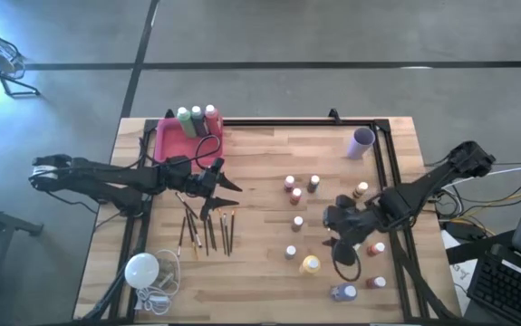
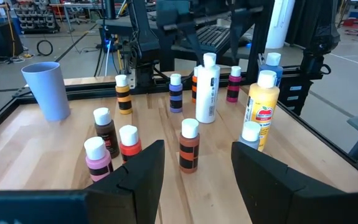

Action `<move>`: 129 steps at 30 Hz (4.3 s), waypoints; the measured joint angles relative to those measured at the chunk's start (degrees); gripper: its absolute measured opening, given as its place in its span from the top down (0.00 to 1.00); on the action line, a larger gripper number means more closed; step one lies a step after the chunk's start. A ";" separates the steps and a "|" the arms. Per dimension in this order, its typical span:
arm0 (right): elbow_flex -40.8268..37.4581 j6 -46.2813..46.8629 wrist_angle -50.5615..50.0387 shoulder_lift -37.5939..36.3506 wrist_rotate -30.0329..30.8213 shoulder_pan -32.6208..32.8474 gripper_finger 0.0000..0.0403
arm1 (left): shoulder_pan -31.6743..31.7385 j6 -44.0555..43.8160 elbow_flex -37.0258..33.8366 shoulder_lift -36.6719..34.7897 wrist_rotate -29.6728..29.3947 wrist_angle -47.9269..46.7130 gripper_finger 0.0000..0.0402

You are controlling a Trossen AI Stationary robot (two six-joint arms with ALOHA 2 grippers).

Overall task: Pick & Place Paint Supplies
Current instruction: Put the large white paint bottle into the pink bin

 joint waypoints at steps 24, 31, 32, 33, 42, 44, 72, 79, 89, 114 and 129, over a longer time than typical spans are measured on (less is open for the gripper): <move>-10.28 11.52 14.64 -0.02 -0.25 6.77 0.25 | 0.00 0.00 0.00 0.00 -0.02 -0.02 0.52; -8.38 1.68 16.29 -0.06 1.73 5.41 0.23 | 0.00 0.00 0.00 0.00 -0.02 -0.02 0.52; -7.53 0.51 14.88 -0.13 2.01 4.90 0.24 | 0.00 0.00 0.00 0.00 -0.02 -0.01 0.52; -6.51 -0.38 12.52 -0.13 2.56 4.35 0.25 | 0.00 0.00 0.00 0.00 -0.02 -0.02 0.52; 7.20 6.21 -16.54 -0.15 4.00 0.65 0.36 | 0.00 0.00 0.00 -0.01 -0.02 -0.02 0.52; 9.66 9.89 -21.79 -0.15 3.65 0.95 0.38 | 0.00 0.00 0.00 -0.02 -0.02 -0.02 0.52; -2.57 59.45 -20.36 -0.11 9.54 29.85 0.31 | 0.01 0.00 0.00 -0.02 -0.02 -0.03 0.52; -9.10 58.92 -17.60 -0.09 11.13 29.83 0.30 | 0.02 0.00 0.00 -0.02 -0.02 -0.02 0.52; -14.01 57.17 -5.65 -0.09 11.15 29.83 0.36 | 0.02 0.94 0.00 -0.02 -0.02 -0.03 0.52; -16.63 51.97 -4.93 -0.09 24.59 27.65 0.14 | 0.01 0.90 0.00 -0.02 -0.02 -0.04 0.52; -21.70 48.50 6.75 3.31 25.72 27.69 0.18 | 0.01 0.85 0.00 -0.02 -0.04 -0.04 0.52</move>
